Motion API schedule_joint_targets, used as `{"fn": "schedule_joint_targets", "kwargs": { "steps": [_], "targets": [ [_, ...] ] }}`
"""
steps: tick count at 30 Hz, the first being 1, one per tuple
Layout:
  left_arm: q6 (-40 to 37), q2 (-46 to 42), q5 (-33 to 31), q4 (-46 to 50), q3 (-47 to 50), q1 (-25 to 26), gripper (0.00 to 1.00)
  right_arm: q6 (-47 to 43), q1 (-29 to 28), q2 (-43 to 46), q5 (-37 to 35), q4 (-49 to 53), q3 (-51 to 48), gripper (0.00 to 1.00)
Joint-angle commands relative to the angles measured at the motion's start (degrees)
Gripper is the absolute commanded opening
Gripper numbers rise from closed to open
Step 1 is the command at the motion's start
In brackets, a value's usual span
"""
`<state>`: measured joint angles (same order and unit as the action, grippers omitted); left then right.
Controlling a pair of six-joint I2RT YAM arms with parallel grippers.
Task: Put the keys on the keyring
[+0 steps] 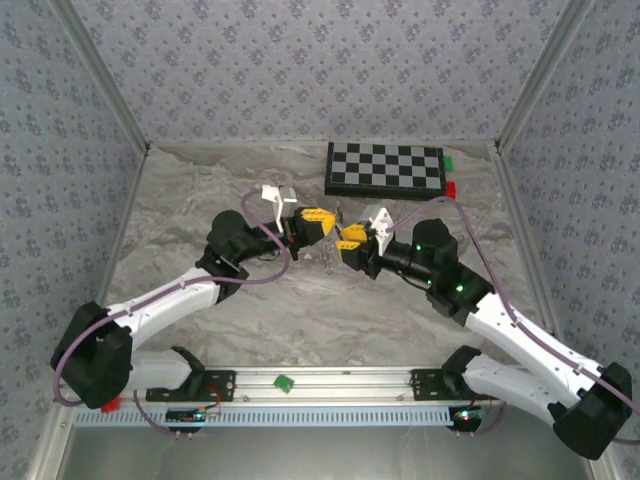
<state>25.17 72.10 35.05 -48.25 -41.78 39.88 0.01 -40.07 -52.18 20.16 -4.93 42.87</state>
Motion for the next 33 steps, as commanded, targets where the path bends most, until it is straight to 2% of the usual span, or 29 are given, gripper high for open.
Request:
{"fn": "schedule_joint_targets", "kwargs": {
  "steps": [1,9,17,25,33],
  "targets": [
    [0.67,-0.64,-0.17,-3.78,-0.40,0.22,0.00,-2.43,-0.44,-0.55,-3.68,-1.22,-0.34,0.30],
    [1.85,-0.08,0.35,-5.21,-0.32,0.31,0.00,-2.74,-0.77,-1.77,-5.75,-4.37,-0.92,0.29],
    [1.99,-0.20,1.08,-5.19,-0.54,0.29,0.00,-3.06,-0.28,-1.30,-7.72,-7.81,-2.91,0.32],
    [2.43,0.57,1.73,-5.51,-0.86,0.31,0.00,-3.17,0.53,-0.73,-2.51,-9.73,-3.75,0.17],
    [2.47,0.15,2.00,-5.30,-1.00,0.29,0.00,-3.55,0.64,-0.89,-2.23,-12.12,-4.65,0.18]
  ]
}}
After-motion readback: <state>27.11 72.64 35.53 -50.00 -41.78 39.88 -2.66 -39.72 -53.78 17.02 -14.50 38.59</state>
